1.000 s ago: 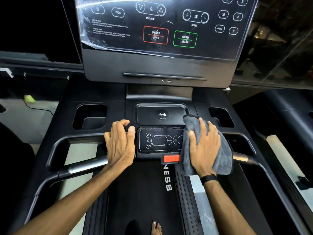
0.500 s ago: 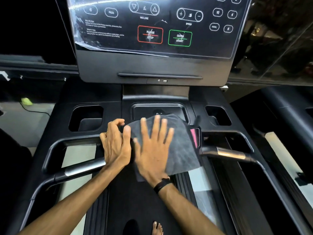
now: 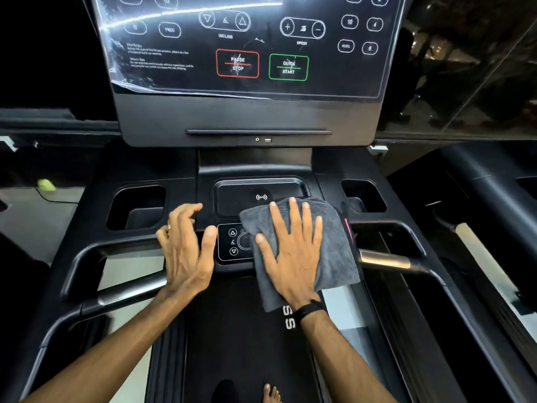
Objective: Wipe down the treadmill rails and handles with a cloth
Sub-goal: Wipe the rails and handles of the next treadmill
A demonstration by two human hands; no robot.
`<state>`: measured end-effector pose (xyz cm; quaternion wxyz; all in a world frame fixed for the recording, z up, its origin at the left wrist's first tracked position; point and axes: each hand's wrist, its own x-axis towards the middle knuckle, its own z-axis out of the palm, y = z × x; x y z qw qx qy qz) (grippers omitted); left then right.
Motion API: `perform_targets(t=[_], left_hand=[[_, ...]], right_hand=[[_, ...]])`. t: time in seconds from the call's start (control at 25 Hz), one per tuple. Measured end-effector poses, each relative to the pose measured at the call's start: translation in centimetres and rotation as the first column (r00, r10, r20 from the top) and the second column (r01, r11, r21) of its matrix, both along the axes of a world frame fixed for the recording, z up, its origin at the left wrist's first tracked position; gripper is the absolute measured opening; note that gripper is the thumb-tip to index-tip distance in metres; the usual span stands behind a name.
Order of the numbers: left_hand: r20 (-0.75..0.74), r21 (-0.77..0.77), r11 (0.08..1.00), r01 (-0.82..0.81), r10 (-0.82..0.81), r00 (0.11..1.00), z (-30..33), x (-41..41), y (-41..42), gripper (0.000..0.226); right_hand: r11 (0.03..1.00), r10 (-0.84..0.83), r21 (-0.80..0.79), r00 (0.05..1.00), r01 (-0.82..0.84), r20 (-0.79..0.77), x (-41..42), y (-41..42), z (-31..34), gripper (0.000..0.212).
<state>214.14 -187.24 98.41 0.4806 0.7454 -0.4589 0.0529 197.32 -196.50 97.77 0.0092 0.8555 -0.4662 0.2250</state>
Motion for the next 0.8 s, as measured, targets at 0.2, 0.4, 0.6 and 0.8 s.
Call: perform_targets(t=[0.2, 0.4, 0.6, 0.8], left_hand=[[0.125, 0.07, 0.996, 0.051, -0.059, 0.99, 2.0, -3.8, -1.8, 0.05], [0.168, 0.143, 0.982, 0.12, -0.144, 0.975, 2.8, -7.9, -4.4, 0.048], [0.142, 0.066, 0.991, 0.114, -0.122, 0.982, 2.6, -10.2, -6.1, 0.045], [0.164, 0.045, 0.995, 0.091, -0.097, 0.982, 2.7, -11.1, -7.5, 0.032]], right_hand=[[0.999, -0.026, 0.021, 0.993, 0.024, 0.116, -4.4, -3.0, -0.2, 0.067], [0.968, -0.015, 0.243, 0.957, -0.059, 0.29, -8.3, -5.0, 0.4, 0.105], [0.812, 0.248, 0.504, 0.956, -0.294, 0.157, -14.2, -8.0, 0.9, 0.144], [0.806, 0.455, 0.518, 0.859, -0.285, -0.235, -16.7, -11.9, 1.3, 0.121]])
